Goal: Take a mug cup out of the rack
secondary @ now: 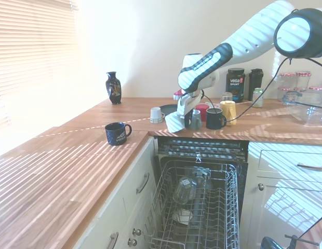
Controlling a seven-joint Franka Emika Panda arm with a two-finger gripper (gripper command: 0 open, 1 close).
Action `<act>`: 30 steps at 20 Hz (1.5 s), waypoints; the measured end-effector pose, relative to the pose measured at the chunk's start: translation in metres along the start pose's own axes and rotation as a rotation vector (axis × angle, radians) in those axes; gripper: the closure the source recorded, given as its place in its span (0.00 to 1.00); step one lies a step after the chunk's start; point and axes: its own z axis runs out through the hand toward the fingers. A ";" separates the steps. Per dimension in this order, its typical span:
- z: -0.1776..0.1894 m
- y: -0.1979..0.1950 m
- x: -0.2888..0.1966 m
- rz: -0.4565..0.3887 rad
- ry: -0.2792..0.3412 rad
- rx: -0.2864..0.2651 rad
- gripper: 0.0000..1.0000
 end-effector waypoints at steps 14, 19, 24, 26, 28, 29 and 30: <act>0.025 -0.004 0.025 0.091 -0.017 -0.017 1.00; 0.033 -0.004 0.026 0.113 -0.028 -0.032 0.00; 0.033 -0.004 0.026 0.174 -0.029 -0.038 0.00; 0.033 -0.004 0.026 0.188 -0.028 -0.039 0.00; 0.033 -0.005 0.026 0.196 -0.028 -0.039 0.00; 0.033 -0.005 0.026 0.200 -0.028 -0.039 0.00; 0.033 -0.005 0.026 0.203 -0.027 -0.040 0.00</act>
